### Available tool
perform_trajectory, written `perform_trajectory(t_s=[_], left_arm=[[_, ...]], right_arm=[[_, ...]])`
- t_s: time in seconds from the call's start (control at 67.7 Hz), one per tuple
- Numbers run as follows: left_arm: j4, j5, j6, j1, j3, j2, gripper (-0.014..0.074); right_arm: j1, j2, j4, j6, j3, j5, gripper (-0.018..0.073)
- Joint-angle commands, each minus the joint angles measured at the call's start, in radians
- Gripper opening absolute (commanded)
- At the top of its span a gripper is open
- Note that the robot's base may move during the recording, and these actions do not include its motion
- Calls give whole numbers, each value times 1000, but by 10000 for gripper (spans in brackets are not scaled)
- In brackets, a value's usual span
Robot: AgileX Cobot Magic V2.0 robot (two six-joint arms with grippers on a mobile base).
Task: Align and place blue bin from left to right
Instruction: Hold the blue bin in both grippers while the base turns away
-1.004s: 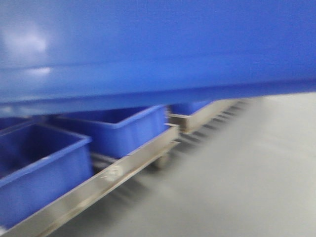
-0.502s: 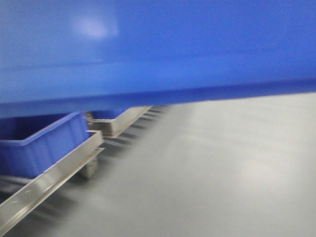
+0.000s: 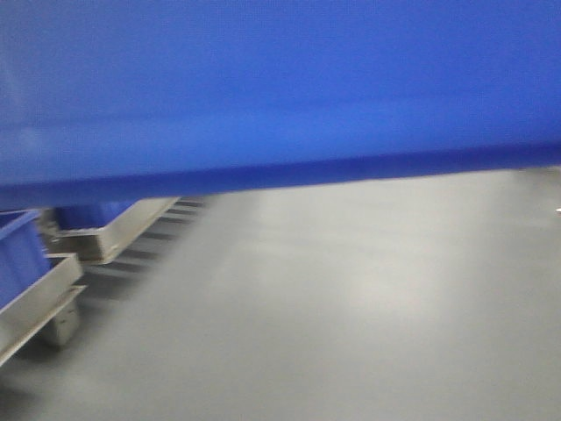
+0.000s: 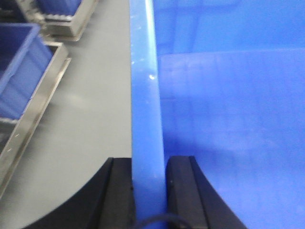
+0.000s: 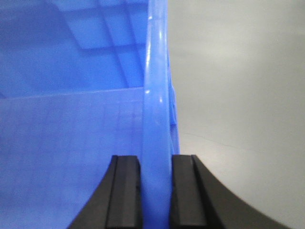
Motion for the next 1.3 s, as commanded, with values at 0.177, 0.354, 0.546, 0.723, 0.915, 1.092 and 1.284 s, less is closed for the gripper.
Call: perform_trajectory(t_s=[0.177, 0.354, 0.546, 0.723, 0.915, 1.092, 1.284], left_arm=[[-42, -144, 5, -21, -11, -2, -111], [-42, -144, 5, -21, -11, -2, -111], [-42, -144, 5, -21, -11, -2, -111], [-42, -144, 5, -21, -11, -2, -111], [-42, -144, 5, -21, -11, -2, -111], [-42, -144, 5, -21, -11, -2, -111], [-42, -144, 5, -21, -11, -2, -111]], right_arm=[[16, 0, -11, -10, -6, -70, -79], [16, 0, -3, -10, -6, 2, -79], [16, 0, 17, -10, -6, 6, -79], [16, 0, 43, -10, -6, 6, -79], [16, 0, 43, -10, -6, -2, -79], [16, 0, 43, -10, -6, -6, -79], [16, 0, 43, -10, -6, -9, -79]])
